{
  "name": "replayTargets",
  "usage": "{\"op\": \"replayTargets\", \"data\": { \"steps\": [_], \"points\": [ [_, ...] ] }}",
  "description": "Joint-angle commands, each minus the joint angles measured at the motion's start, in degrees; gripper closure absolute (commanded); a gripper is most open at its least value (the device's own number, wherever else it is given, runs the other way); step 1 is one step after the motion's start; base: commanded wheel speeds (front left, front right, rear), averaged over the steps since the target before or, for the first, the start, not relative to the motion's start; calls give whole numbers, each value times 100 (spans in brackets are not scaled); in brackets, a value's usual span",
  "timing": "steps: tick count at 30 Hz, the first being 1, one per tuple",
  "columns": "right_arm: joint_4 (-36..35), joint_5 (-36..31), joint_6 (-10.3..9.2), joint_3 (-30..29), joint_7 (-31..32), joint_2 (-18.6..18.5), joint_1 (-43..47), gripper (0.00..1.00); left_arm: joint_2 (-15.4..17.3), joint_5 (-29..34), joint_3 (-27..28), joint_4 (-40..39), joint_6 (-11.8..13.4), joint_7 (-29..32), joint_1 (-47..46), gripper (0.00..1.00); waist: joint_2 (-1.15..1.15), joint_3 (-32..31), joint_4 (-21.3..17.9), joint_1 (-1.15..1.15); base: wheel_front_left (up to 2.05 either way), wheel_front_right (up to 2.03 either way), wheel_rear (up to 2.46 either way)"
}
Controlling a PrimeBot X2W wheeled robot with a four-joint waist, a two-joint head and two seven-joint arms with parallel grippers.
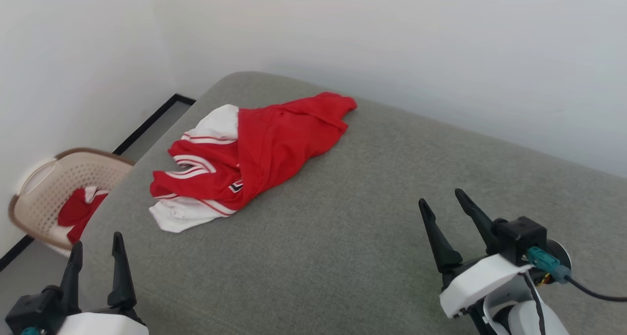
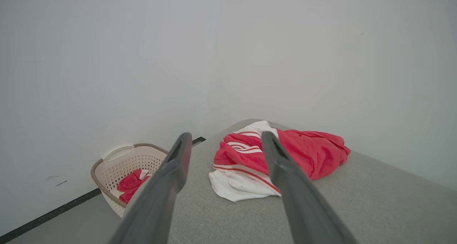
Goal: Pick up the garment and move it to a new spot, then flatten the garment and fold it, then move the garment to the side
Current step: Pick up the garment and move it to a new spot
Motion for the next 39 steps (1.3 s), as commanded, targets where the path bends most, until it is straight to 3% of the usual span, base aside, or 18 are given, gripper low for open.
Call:
{"op": "replayTargets", "data": {
  "steps": [1,8,14,21,32,39],
  "points": [
    [-1,34,0,26,32,-12,-60,0,-44,-33,15,-46,38,-11,55,0,0,68,73,0,0,0,0],
    [24,68,0,-83,-5,-85,-119,0,-107,-212,28,-18,56,-1,-260,0,0,175,144,0,0,0,0],
    [-135,-70,0,-306,72,-82,-55,0,92,-221,-255,450,-104,126,-1076,0,0,354,25,0,0,0,0],
    [-522,-176,0,-259,297,-229,-367,0,458,-417,-490,1513,-255,63,-2542,0,0,931,-590,0,0,0,0],
    [-1205,-283,0,-266,643,-477,-869,0,889,-857,-743,3036,-287,7,-4081,0,0,2100,-1424,0,0,0,0],
    [-1541,-323,0,-267,795,-623,-1142,0,1179,-1472,-854,4519,-290,516,-5050,0,0,2841,-1776,0,0,0,0]
  ]
}}
